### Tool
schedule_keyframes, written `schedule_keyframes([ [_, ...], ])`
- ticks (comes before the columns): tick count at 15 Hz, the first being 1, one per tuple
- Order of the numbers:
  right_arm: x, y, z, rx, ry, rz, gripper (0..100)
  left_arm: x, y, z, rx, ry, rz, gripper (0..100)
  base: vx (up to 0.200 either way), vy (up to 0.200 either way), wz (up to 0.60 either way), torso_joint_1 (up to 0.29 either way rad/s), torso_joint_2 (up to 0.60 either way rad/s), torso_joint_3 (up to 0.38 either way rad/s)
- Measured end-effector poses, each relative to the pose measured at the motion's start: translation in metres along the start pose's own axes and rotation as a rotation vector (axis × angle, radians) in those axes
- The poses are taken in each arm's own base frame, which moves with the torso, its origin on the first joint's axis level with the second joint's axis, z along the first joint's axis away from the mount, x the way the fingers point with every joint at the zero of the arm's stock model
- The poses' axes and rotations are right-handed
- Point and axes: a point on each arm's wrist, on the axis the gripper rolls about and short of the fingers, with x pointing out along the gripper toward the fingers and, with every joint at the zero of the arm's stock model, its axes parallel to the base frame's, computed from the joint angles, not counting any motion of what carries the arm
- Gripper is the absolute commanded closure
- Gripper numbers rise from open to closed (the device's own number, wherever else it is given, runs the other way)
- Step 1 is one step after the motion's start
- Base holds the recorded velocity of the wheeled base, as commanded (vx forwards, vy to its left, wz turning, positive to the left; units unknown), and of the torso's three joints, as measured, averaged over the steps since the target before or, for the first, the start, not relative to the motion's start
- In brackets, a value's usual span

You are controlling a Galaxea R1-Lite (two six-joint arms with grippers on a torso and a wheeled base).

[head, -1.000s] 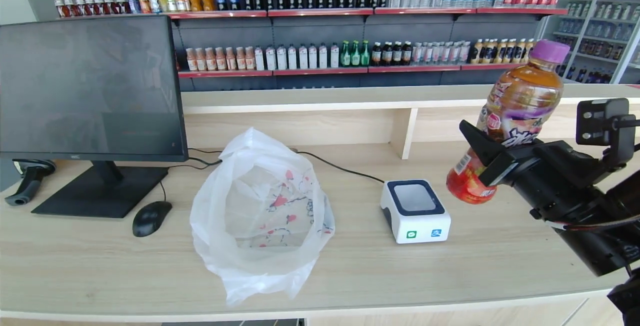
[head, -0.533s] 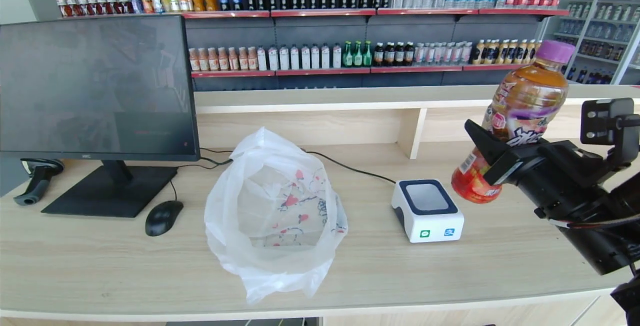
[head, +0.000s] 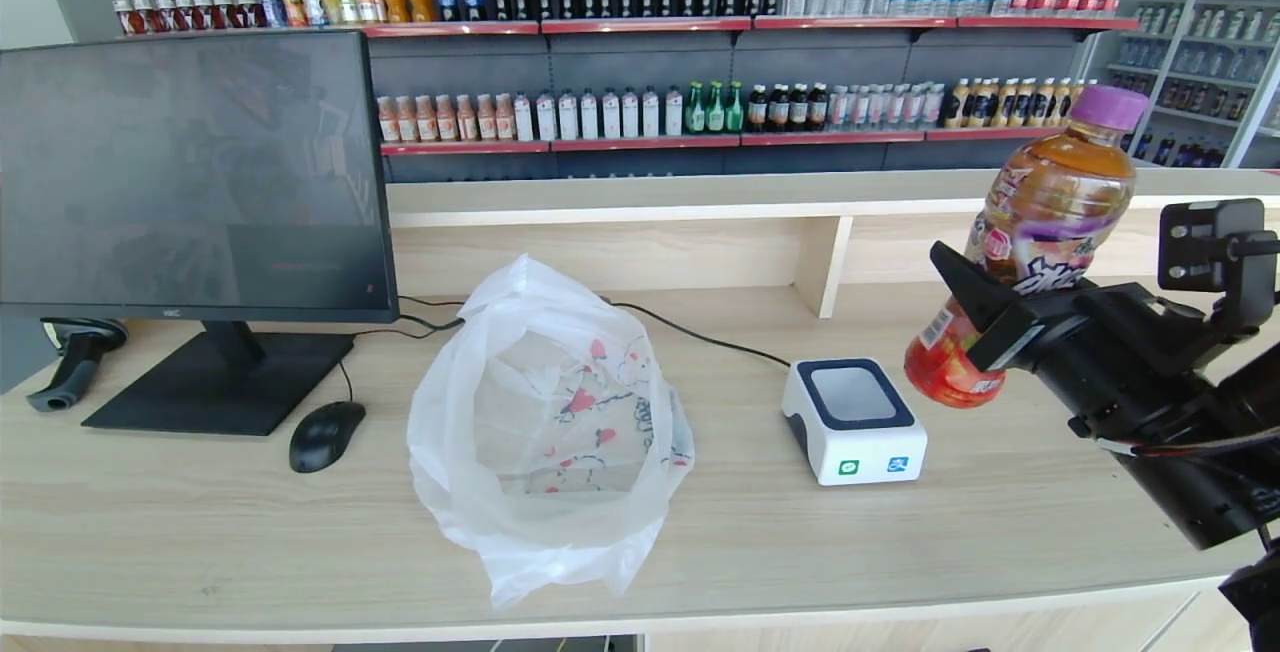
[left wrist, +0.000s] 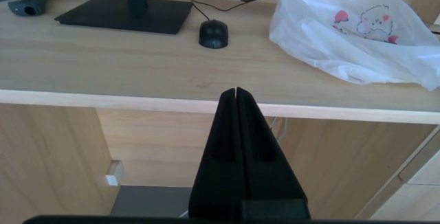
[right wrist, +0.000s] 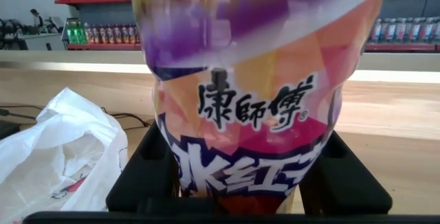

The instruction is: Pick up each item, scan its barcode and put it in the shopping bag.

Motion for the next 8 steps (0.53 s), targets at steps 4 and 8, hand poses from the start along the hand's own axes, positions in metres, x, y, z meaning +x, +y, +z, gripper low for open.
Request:
schedule_keyframes([
  [4, 0.003, 0.001, -0.008, -0.026, 0.026, 0.043, 100, 0.0, 0.0, 0.0, 0.001, 0.001, 0.0, 100, 0.0, 0.0, 0.0, 0.0, 0.0, 0.0],
  [8, 0.011, 0.001, -0.014, -0.045, 0.036, 0.044, 100, 0.0, 0.0, 0.0, 0.002, 0.001, 0.0, 100, 0.0, 0.0, 0.0, 0.0, 0.0, 0.0],
])
